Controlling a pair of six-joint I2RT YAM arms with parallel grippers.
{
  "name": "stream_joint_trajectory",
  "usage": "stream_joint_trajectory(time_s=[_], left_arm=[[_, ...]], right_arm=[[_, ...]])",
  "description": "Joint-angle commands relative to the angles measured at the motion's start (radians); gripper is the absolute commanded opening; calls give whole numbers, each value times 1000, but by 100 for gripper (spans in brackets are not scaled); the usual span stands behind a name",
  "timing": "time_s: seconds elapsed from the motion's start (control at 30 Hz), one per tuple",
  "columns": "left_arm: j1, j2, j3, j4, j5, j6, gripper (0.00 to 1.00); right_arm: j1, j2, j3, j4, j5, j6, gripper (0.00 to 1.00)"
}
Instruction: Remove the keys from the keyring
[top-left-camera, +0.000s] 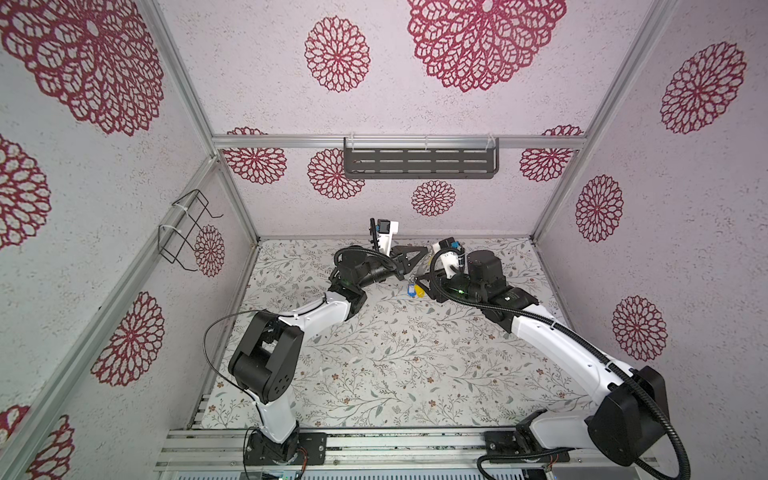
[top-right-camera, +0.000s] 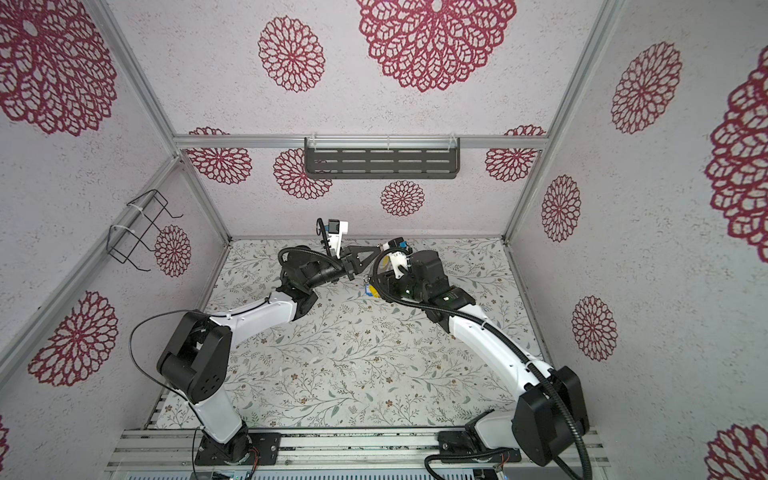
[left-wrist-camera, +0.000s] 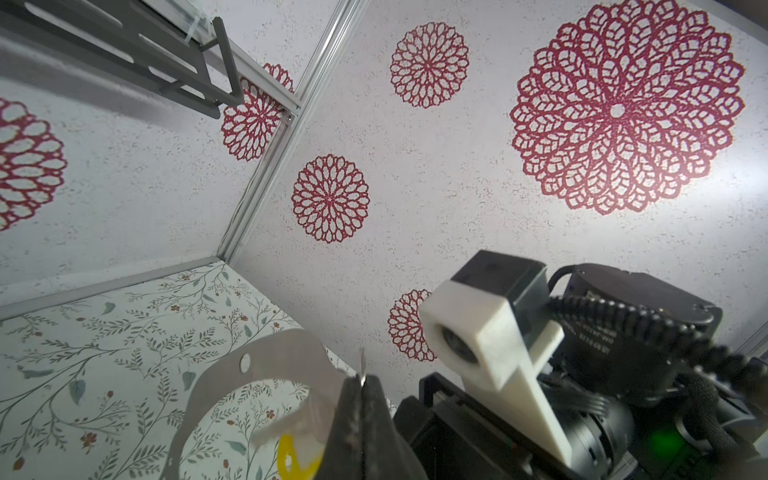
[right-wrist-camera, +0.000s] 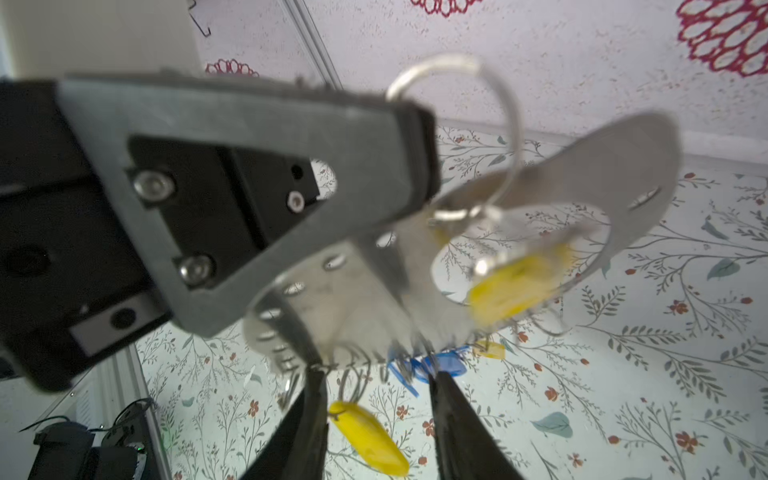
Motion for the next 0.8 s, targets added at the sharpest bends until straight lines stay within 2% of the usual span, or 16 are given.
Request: stream_joint_trajectory(time_s=[0.0, 0.13, 0.27, 0.43, 0.53, 0.63, 0.77], left_arm=[[1, -34, 29, 51, 63, -6, 0], [12, -25, 52, 35, 133, -28, 0], [20, -18, 67, 44, 184, -60, 0], [19, -21, 76, 52, 211, -82, 0], [19, -29, 68, 54, 204, -81, 0], [20, -30, 68, 57, 199, -86, 0], [21, -32, 70, 61, 187, -84, 0]], right_arm=[[-49, -95, 7, -17, -5, -16, 44], [-190, -171, -8, 68, -163, 73, 34], [-275, -169, -13, 199, -304, 175, 33], [-287, -88, -36, 494, -437, 366, 32], [-285, -46, -54, 666, -477, 483, 30], [-277, -18, -56, 731, -499, 530, 28], [-256, -9, -72, 742, -508, 534, 25]])
